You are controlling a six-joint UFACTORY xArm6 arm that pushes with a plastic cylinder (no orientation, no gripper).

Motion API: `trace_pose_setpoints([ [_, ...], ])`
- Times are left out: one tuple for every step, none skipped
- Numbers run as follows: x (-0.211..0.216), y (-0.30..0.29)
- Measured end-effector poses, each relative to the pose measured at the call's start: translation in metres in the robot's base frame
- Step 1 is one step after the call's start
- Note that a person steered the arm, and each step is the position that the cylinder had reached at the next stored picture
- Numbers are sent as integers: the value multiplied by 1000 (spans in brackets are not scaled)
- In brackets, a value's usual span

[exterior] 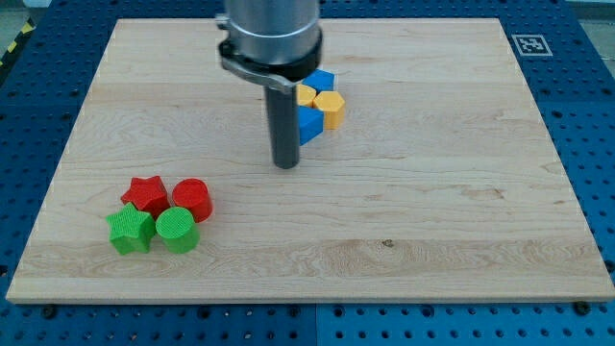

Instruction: Place the blue triangle to the left of the heart

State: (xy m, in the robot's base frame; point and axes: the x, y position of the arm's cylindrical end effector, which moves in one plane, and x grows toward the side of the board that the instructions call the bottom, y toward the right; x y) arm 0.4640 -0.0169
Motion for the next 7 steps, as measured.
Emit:
trace_pose_setpoints([
  [-12,15],
  [-25,6],
  [-31,-12],
  [-37,-20],
  [-54,-20],
  [-67,-20],
  [-63,-20],
])
